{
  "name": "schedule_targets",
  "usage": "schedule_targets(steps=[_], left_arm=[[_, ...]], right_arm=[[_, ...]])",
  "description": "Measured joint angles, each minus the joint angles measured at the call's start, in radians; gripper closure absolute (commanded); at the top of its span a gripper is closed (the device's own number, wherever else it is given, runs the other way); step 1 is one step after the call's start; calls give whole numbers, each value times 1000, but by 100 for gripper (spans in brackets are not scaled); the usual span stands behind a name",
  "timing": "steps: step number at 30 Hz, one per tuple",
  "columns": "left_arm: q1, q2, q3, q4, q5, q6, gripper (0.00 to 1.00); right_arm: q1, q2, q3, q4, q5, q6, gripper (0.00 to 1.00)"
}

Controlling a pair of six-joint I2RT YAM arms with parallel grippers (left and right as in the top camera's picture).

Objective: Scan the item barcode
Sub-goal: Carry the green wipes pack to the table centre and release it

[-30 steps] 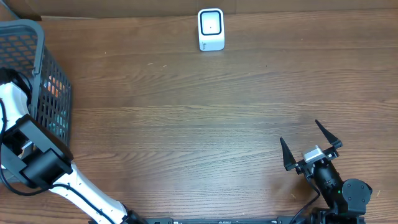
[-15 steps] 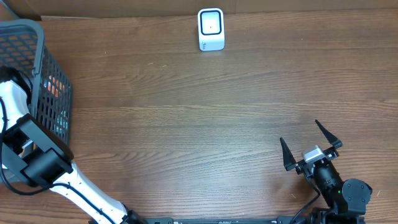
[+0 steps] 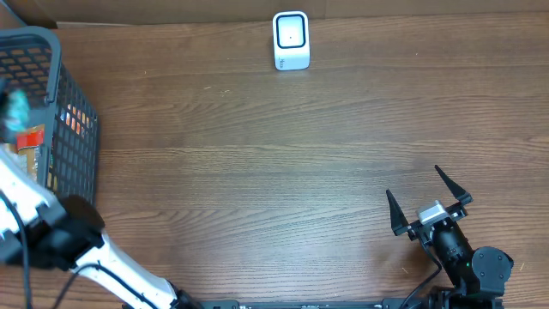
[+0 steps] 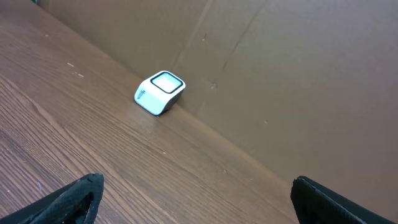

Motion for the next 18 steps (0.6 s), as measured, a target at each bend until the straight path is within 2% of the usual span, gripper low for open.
schedule_targets(steps=[4,8,12,18], left_arm=[[-70,-163,51,-35,100,92,96],[-255,-252,75,-120,158,185,96],[-459,-236,21,-169,178,252,95],[-723,-121,-202,-156,149,270,96]], right_arm=[[0,0,0,0,0,0,0],[0,0,0,0,0,0,0],[0,0,0,0,0,0,0],[0,0,0,0,0,0,0]])
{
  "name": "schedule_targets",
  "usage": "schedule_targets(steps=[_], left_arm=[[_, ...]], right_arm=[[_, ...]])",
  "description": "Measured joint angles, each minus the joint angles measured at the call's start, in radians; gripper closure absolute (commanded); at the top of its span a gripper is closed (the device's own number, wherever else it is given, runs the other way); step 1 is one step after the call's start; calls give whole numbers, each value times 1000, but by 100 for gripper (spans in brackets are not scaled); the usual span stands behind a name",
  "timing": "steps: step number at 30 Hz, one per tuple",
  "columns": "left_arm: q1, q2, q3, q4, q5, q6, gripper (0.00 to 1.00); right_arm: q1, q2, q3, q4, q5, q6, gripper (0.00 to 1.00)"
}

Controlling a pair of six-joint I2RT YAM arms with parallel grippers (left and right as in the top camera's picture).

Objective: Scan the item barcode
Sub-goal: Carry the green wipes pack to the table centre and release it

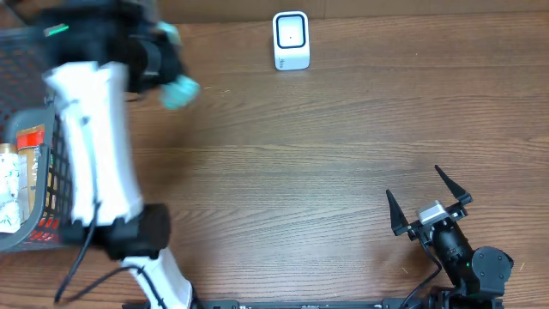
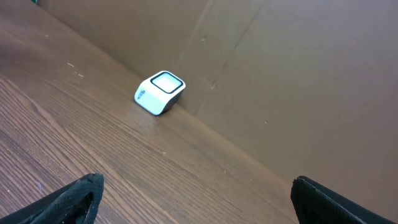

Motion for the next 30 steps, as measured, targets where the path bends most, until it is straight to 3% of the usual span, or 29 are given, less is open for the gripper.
schedule_targets(steps=[9,11,13,14,15,19,22,25,30], left_arm=[[-298,138,-421,219,-47,-126,95],[-346,139,-516,294,-47,-150,73],[-377,139,-584,357,-41,-166,26],[-388,139,-608,378,-35,-174,10],[-395,139,-624,391,-31,-177,0],[-410,139,-635,408,-24,-180,0],[-397,139,-578,330,-35,-180,0],[-342,142,-392,191,-68,-178,0],[-69,90,81,5,-165,-148,0]], right_arm=[[0,0,0,0,0,0,0],[0,0,0,1,0,0,0],[0,0,0,0,0,0,0],[0,0,0,0,0,-1,0],[0,0,0,0,0,0,0],[0,0,0,0,0,0,0],[0,0,0,0,0,0,0],[0,1,0,0,0,0,0],[0,1,0,0,0,0,0]])
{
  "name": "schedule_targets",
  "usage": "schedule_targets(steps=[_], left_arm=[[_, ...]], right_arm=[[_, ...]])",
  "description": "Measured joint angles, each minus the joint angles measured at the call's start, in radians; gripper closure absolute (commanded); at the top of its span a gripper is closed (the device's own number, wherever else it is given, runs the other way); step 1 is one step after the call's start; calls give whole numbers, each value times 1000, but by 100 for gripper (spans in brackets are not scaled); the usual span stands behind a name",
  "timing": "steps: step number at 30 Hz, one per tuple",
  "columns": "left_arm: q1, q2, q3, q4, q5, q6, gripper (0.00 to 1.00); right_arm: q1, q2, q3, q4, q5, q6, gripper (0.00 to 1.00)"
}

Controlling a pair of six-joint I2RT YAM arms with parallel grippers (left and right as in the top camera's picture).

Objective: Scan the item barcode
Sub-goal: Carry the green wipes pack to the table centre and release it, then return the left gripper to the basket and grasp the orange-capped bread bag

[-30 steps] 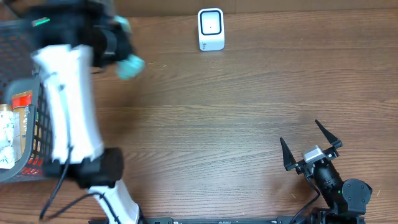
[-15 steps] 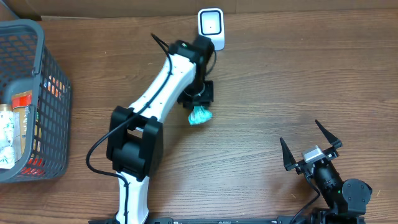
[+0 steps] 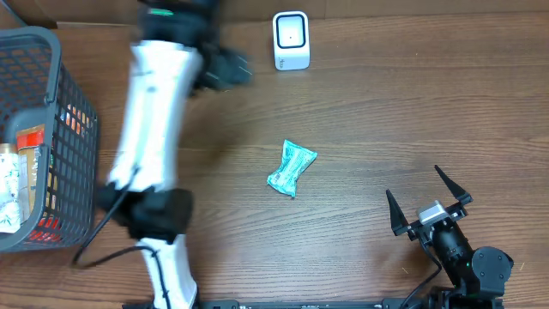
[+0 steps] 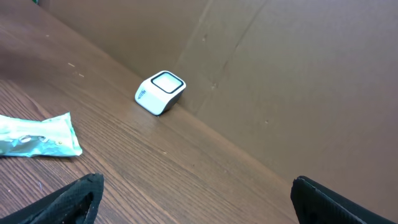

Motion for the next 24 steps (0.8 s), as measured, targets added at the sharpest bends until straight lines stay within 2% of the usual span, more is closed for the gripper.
schedule_targets(steps=[2,4,10,16,21,24], left_arm=[[117,-45,74,-1,-19,11,0],[307,-127,113,-10,-48,22,0],[679,-200,106,-17,-62,42,3],[847,-194,-117,53,-62,44,4],[941,-175,-370,246,-62,44,0],[964,-173,-531,417,-60,49,0]], right_arm=[[0,0,0,0,0,1,0],[0,0,0,-1,0,0,0],[0,0,0,0,0,0,0],[0,0,0,0,0,0,0],[0,0,0,0,0,0,0],[0,0,0,-1,0,0,0]])
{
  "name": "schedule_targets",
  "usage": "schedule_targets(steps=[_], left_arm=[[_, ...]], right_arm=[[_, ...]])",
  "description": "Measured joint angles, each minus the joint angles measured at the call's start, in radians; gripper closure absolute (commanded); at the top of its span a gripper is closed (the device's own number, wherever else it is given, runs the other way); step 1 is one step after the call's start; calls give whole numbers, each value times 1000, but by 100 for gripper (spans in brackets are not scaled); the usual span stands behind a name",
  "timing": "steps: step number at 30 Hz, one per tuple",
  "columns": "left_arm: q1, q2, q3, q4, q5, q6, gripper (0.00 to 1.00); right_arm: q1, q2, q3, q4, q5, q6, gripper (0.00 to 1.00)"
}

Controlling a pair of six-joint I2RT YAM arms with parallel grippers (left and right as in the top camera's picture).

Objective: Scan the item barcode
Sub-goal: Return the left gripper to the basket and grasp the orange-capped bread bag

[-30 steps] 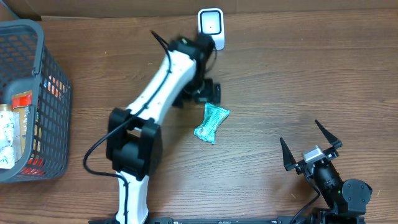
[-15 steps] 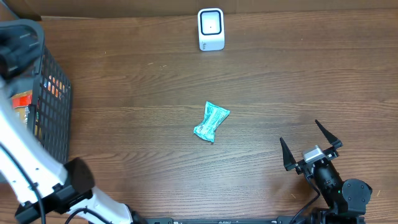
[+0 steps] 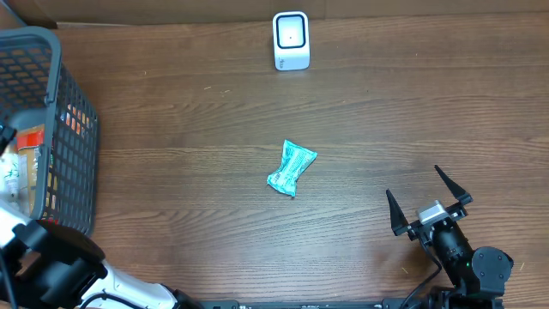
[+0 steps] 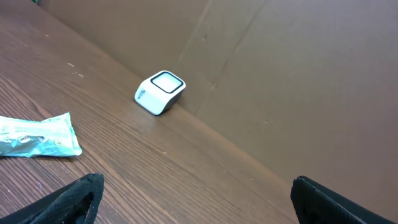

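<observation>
A crumpled teal snack packet (image 3: 292, 167) lies flat on the wooden table near its middle, and shows at the left edge of the right wrist view (image 4: 37, 135). The white barcode scanner (image 3: 291, 39) stands at the far edge against the cardboard wall, its window facing up (image 4: 160, 93). My right gripper (image 3: 413, 181) rests at the near right, open and holding nothing (image 4: 196, 182), well right of the packet. Of the left arm only its white link and black joint (image 3: 51, 257) show at the left edge. Its gripper is out of view.
A dark wire basket (image 3: 60, 103) with several packaged goods stands at the left edge of the table. A brown cardboard wall (image 4: 280, 62) closes off the far side behind the scanner.
The left arm, which reached across the table near the scanner, is now back at the left edge by the basket. The teal packet lies where it did. The right arm has not moved.
The left arm was at the basket with something teal at its tip. Then it held the teal packet over the table left of the scanner. Then the packet lay on the table's middle, free of the gripper. Now the arm is back at the basket side.
</observation>
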Motion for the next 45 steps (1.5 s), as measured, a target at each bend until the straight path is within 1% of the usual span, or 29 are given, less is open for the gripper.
schedule_targets(steps=[4,9,14,22,27,31,32,33,36,39,40,41,42,43,45], left_arm=[[-1,2,-182,188,1,52,0],[-1,2,-369,426,-2,185,0],[-1,2,-493,570,-19,280,0],[-1,2,-597,691,-53,391,0],[-1,2,-645,742,-82,422,1],[-1,12,-660,747,-92,434,2],[-1,20,-660,747,-93,440,3],[-1,31,-660,747,-97,444,7],[0,51,-652,745,-97,448,24],[-1,64,-640,746,-96,456,55],[-1,67,-639,748,-98,459,63],[-1,68,-637,752,-100,467,79],[-4,68,-634,753,-101,475,91],[-8,68,-631,753,-102,479,96],[-14,62,-621,749,-96,499,96]], right_arm=[[0,0,0,0,0,0,0],[0,0,0,0,0,1,0],[0,0,0,0,0,1,0],[0,0,0,0,0,0,0],[0,0,0,0,0,0,0],[0,0,0,0,0,1,0],[0,0,0,0,0,0,0],[0,0,0,0,-1,0,0],[0,0,0,0,0,0,0],[0,0,0,0,0,1,0],[0,0,0,0,0,0,0],[0,0,0,0,-1,0,0],[0,0,0,0,0,0,0],[0,0,0,0,0,0,0],[0,0,0,0,0,0,0]])
